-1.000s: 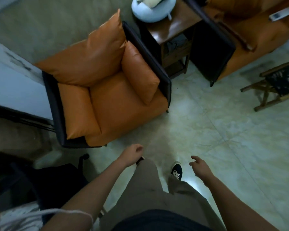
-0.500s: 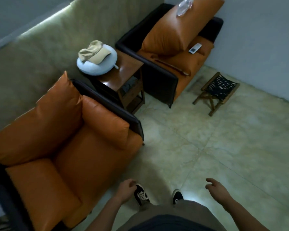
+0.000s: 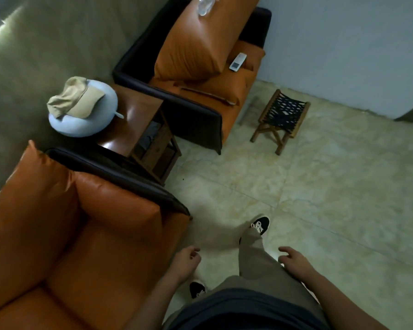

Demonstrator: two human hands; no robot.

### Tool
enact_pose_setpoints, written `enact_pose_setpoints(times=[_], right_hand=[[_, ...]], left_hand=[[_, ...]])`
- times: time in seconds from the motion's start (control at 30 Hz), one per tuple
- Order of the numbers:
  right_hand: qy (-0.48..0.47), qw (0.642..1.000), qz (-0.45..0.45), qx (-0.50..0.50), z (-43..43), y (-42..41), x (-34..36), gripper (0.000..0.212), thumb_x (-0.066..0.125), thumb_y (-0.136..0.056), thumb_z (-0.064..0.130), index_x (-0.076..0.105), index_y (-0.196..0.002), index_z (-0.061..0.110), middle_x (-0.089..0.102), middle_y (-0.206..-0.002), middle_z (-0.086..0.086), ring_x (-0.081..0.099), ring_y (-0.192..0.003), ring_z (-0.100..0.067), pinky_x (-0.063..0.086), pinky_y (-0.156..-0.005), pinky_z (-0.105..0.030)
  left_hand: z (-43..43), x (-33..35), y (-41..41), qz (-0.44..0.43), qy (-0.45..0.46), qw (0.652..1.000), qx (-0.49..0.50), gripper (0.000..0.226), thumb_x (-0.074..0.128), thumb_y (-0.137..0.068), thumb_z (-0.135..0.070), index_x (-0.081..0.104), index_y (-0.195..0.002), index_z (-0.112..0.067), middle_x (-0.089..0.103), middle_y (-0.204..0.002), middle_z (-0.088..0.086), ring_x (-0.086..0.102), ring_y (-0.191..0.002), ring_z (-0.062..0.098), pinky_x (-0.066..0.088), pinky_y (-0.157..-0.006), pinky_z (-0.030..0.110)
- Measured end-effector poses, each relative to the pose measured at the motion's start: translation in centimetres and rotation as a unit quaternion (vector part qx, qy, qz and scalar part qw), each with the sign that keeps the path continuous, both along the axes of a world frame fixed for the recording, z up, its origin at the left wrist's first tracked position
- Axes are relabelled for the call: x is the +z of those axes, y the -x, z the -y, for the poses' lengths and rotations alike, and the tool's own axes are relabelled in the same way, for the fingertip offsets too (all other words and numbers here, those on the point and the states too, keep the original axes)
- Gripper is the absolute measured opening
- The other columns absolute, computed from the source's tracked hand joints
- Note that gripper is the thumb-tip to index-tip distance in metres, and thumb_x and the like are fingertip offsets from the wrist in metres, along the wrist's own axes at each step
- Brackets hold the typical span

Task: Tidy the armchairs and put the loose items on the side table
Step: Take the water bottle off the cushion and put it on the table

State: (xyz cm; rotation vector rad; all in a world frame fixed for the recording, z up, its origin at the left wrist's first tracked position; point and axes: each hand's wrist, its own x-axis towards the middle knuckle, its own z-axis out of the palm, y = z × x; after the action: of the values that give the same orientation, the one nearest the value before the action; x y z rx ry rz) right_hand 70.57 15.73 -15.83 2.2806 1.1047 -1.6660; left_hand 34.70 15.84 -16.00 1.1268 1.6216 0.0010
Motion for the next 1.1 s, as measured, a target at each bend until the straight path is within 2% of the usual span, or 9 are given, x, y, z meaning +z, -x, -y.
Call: enact_pose_setpoints(times=[0.1,0.2,0.5,0.7,0.77,0.83,0.93,1.03,1.1], right_hand=[[0.032,0.999,0.0,-0.036,-5.4,-3.7,-1.0,0.04,0.052,-0.098,0.018,0.054,-0.138,0.012,0.069,-0.11,-0.011,0.066,-0.091,-0.026,0.053,-0.079,-0.036],[0.037,0.996,0.023,-0.073,-12.0,-7.3,0.5,0.037,0.049,-0.101,0.016,0.053,-0.137,0.008,0.066,-0.096,-0.013,0.055,-0.073,-0.027,0.037,-0.061,-0.03],[-0.042,0.993,-0.057,-0.098,-32.3,-9.6,2.7,0.034,0.05,-0.101,0.021,0.056,-0.134,0.017,0.069,-0.106,-0.008,0.063,-0.086,-0.023,0.044,-0.07,-0.032],[-0.064,0.986,-0.085,-0.129,-41.4,-7.8,2.6,0.034,0.051,-0.1,0.02,0.052,-0.134,0.023,0.069,-0.107,-0.008,0.065,-0.088,-0.024,0.046,-0.07,-0.033],[-0.056,0.988,-0.079,-0.124,-44.0,-7.5,2.7,0.033,0.05,-0.1,0.021,0.052,-0.134,0.025,0.07,-0.106,-0.006,0.065,-0.091,-0.023,0.046,-0.071,-0.032],[-0.049,0.988,-0.066,-0.133,-46.9,-7.6,3.1,0.033,0.05,-0.101,0.021,0.053,-0.134,0.023,0.07,-0.105,-0.006,0.064,-0.088,-0.023,0.045,-0.069,-0.032],[-0.064,0.986,-0.047,-0.146,-52.1,-7.1,3.5,0.036,0.05,-0.1,0.02,0.053,-0.136,0.019,0.07,-0.103,-0.009,0.063,-0.082,-0.024,0.045,-0.068,-0.032],[-0.087,0.986,-0.045,-0.132,-58.1,-5.4,4.0,0.037,0.049,-0.1,0.019,0.053,-0.137,0.018,0.069,-0.104,-0.008,0.062,-0.082,-0.024,0.045,-0.067,-0.033],[-0.098,0.988,-0.054,-0.108,-62.1,-3.4,4.7,0.036,0.047,-0.102,0.021,0.052,-0.138,0.019,0.068,-0.105,-0.006,0.063,-0.085,-0.022,0.046,-0.067,-0.033]], left_hand=[[-6.3,1.6,-2.0,0.016,-0.048,0.999,0.01,0.033,0.056,-0.098,-0.025,0.06,-0.13,-0.019,0.064,-0.115,-0.008,0.06,-0.104,0.003,0.046,-0.082,0.011],[-12.0,3.2,-3.9,0.003,-0.064,0.997,0.038,0.032,0.059,-0.096,-0.024,0.062,-0.128,-0.024,0.066,-0.117,-0.007,0.062,-0.106,0.003,0.045,-0.082,0.011],[-23.6,3.0,-4.8,-0.065,-0.028,0.992,0.107,0.034,0.061,-0.096,-0.021,0.057,-0.13,-0.018,0.066,-0.114,0.0,0.061,-0.103,0.013,0.045,-0.077,0.017],[-30.2,0.7,-2.9,-0.102,0.046,0.986,0.125,0.014,0.056,-0.097,-0.006,0.056,-0.109,-0.012,0.062,-0.091,-0.002,0.058,-0.077,0.008,0.045,-0.06,0.011],[-33.4,0.3,-2.2,-0.096,0.054,0.985,0.131,0.012,0.058,-0.096,-0.008,0.059,-0.106,-0.014,0.067,-0.101,0.005,0.061,-0.086,0.014,0.051,-0.072,0.017],[-37.1,-0.4,-1.2,-0.084,0.055,0.987,0.122,0.023,0.059,-0.096,-0.014,0.06,-0.12,-0.012,0.066,-0.114,0.008,0.062,-0.095,0.016,0.052,-0.086,0.027],[-43.9,0.7,-0.7,-0.072,0.048,0.99,0.107,0.034,0.057,-0.098,-0.021,0.055,-0.131,-0.014,0.064,-0.11,0.004,0.061,-0.091,0.013,0.05,-0.081,0.026],[-51.6,2.8,-0.8,-0.035,-0.006,0.996,0.084,0.038,0.056,-0.099,-0.024,0.052,-0.136,-0.017,0.059,-0.128,0.002,0.057,-0.119,0.017,0.045,-0.098,0.027],[-56.0,5.1,-0.9,-0.024,-0.054,0.995,0.084,0.04,0.055,-0.1,-0.027,0.051,-0.139,-0.02,0.058,-0.132,-0.001,0.055,-0.124,0.016,0.044,-0.099,0.026]])
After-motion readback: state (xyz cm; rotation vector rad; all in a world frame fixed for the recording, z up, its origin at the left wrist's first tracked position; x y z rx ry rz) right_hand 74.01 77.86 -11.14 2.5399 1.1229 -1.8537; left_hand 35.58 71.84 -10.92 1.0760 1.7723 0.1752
